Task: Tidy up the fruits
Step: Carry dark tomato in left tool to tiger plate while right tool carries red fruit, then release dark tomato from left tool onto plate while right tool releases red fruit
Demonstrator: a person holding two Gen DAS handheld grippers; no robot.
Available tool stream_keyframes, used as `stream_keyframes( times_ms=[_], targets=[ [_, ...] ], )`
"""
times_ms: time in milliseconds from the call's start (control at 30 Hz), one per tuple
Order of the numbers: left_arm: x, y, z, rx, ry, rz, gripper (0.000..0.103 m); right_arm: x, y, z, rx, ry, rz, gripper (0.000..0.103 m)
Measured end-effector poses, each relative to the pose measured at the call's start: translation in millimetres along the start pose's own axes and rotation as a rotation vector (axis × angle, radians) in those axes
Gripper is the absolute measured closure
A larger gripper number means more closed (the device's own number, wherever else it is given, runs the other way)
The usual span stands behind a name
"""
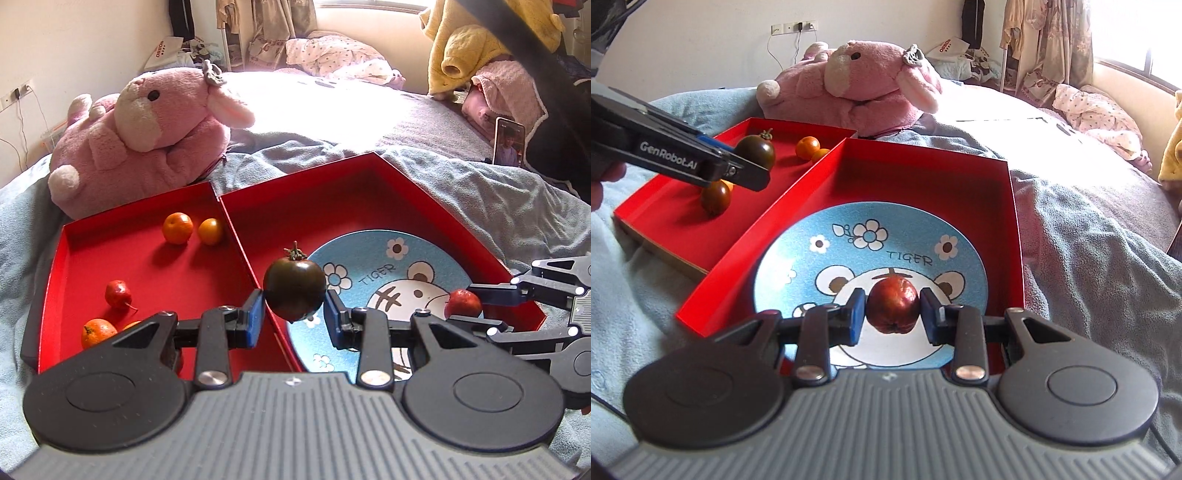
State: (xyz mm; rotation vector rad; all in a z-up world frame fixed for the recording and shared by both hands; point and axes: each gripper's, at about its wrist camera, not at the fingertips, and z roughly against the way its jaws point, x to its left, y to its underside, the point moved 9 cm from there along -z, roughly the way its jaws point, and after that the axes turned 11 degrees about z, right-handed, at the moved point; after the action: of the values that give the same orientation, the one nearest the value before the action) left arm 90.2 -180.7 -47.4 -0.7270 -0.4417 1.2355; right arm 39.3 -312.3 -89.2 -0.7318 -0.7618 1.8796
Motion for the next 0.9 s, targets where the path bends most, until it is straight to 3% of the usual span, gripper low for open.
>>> stream_keyframes(
  times_ms=[333,900],
  targets=[
    [-35,18,-48,0.075,0.046,-0.045,0.063,-7,7,-12,0.021,-0.014,-0.001,0.068],
    [-32,34,-99,0.119,0.015,-0.064,0.062,-5,13,-31,0.066,-0.011,0.009,0.068]
  ],
)
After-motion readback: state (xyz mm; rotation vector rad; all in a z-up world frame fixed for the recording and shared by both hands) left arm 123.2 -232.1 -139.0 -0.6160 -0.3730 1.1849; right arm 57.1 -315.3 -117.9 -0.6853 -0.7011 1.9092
